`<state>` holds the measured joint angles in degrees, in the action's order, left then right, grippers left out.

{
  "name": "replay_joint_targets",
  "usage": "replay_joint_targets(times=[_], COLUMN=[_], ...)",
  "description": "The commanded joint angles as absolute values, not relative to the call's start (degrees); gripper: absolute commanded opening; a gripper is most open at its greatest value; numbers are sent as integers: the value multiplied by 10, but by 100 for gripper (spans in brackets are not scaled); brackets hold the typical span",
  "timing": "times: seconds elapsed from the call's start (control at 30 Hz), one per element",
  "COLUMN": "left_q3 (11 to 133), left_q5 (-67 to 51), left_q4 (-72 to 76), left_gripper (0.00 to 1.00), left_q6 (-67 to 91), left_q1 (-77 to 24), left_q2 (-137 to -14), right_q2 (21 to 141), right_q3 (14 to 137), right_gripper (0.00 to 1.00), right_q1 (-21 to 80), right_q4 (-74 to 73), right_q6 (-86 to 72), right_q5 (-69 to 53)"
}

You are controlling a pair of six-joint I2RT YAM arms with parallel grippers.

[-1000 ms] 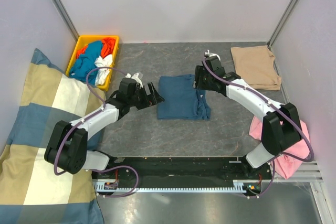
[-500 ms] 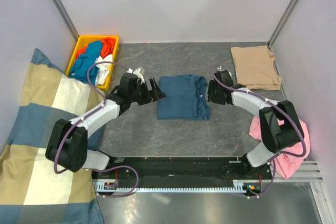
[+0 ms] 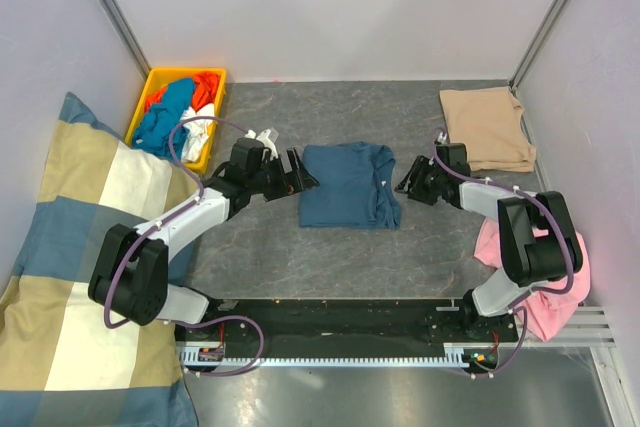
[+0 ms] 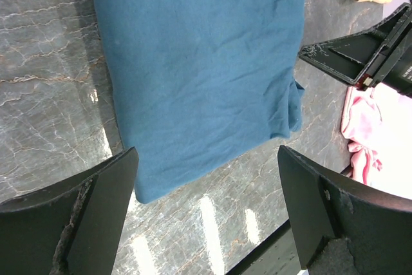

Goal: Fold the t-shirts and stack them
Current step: Fold the tshirt

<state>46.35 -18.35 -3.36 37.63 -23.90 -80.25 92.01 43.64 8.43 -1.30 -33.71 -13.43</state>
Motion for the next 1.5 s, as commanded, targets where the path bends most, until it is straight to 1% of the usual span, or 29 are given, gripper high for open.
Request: replay_joint_targets(times=[0.0, 0.07, 0.17, 0.27, 0.5, 0.57, 0.7, 0.73, 0.8, 0.83, 0.9, 1.13, 1.3, 1.43, 1.47], left_q3=[486, 490, 492, 499, 535, 553, 588, 605, 625, 648, 673, 802, 875, 910, 914], left_q5=[-193, -194, -193, -193, -199, -198, -200, -199, -194, -191, -186, -152, -92, -65, -61], left_q4=[-30, -32, -35, -38, -51, -57, -63, -65, -71, -74, -86, -131, -180, -211, -218], left_gripper=[97, 97, 97, 97, 97, 97, 97, 97, 97, 97, 97, 100, 99, 93, 87], left_q6=[361, 360, 360, 360, 355, 349, 345, 344, 335, 332, 323, 292, 262, 249, 245], left_q1=[-243, -243, -243, -243, -250, -253, -267, -271, -286, -293, -313, -374, -411, -427, -432], left_q2=[-806, -807, -809, -810, -828, -834, -865, -874, -902, -911, -938, -1071, -1128, -1166, -1172], right_q2=[947, 970, 998, 1022, 1062, 1069, 1075, 1076, 1078, 1078, 1078, 1078, 1077, 1079, 1079], right_q3=[414, 410, 412, 417, 415, 414, 413, 412, 412, 411, 411, 409, 409, 409, 409], right_gripper=[55, 55, 54, 50, 47, 44, 31, 21, 12, 5, 1, 0, 0, 0, 0], right_q1=[68, 61, 56, 55, 53, 53, 53, 54, 53, 54, 53, 54, 53, 53, 54], right_q4=[77, 97, 124, 128, 148, 147, 143, 144, 145, 145, 145, 147, 147, 149, 150], right_q6=[-358, -362, -370, -367, -371, -370, -368, -368, -370, -370, -371, -370, -373, -374, -374], right_q5=[-215, -254, -277, -285, -301, -301, -304, -304, -306, -307, -309, -316, -318, -320, -320])
